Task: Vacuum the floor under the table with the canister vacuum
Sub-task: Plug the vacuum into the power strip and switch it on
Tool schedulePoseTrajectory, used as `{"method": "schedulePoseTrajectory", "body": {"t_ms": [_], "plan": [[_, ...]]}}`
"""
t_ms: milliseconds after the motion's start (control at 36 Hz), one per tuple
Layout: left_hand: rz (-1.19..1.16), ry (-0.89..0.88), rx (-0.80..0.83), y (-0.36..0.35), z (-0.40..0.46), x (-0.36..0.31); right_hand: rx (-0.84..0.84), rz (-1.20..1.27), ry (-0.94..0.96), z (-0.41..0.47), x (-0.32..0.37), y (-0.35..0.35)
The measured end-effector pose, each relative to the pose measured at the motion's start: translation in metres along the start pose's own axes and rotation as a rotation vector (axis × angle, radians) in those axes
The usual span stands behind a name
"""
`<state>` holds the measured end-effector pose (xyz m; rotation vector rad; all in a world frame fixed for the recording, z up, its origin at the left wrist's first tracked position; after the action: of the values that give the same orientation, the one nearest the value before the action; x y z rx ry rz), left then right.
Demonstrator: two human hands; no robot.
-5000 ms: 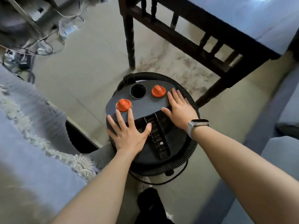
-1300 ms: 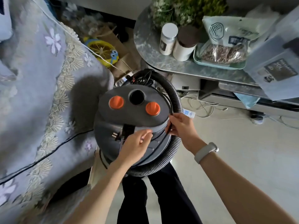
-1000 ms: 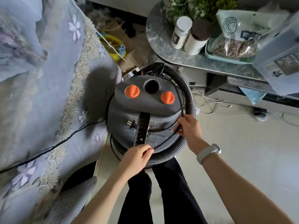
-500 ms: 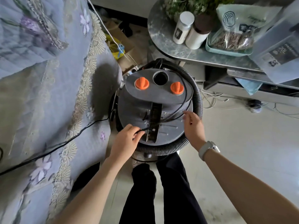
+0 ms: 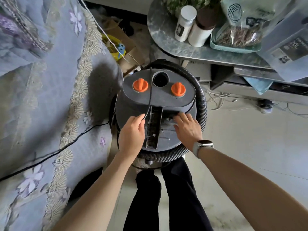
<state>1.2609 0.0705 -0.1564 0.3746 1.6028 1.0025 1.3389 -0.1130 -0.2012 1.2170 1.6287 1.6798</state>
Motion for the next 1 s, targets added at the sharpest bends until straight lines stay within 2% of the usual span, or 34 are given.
{"method": "schedulePoseTrajectory", "body": {"t_ms": [250,306,389,472,611,667,722,806,917,1000], "plan": [[-0.018,0.075,-0.030,0.000,-0.003,-0.013,0.033,0.011,0.088,-0.005,-0.014,0.010],[-0.023,0.072,-0.047,0.002,0.004,-0.020,0.024,0.040,0.020,-0.009,-0.019,0.022],[-0.077,0.069,-0.098,0.006,0.015,-0.034,0.035,0.131,-0.192,-0.009,-0.028,0.043],[-0.118,0.078,-0.113,0.011,0.027,-0.046,-0.038,0.480,-0.415,-0.001,-0.035,0.064],[-0.146,0.058,-0.120,0.024,0.046,-0.066,-0.109,1.418,-0.822,0.029,-0.039,0.103],[-0.126,0.062,-0.123,0.028,0.054,-0.069,-0.095,1.506,-0.881,0.042,-0.040,0.116],[-0.119,0.066,-0.134,0.032,0.062,-0.070,-0.098,1.306,-0.817,0.055,-0.041,0.124],[-0.123,0.092,-0.150,0.038,0.072,-0.072,-0.191,1.042,-0.615,0.075,-0.038,0.138],[-0.094,0.212,-0.093,0.043,0.082,-0.069,-0.260,0.923,-0.342,0.087,-0.023,0.166],[-0.063,0.210,-0.074,0.050,0.085,-0.067,-0.299,0.870,-0.208,0.082,-0.013,0.182]]}}
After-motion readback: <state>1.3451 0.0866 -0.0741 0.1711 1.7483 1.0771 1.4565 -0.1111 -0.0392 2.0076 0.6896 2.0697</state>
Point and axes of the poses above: each hand's wrist, its own z-axis towards the middle knuckle, its own y-axis out of the back of the hand, x = y × z, the point moved 2 cm from there along z, towards the middle knuckle, and after that the axes turned 3 degrees about -x, right-handed, at the moved point
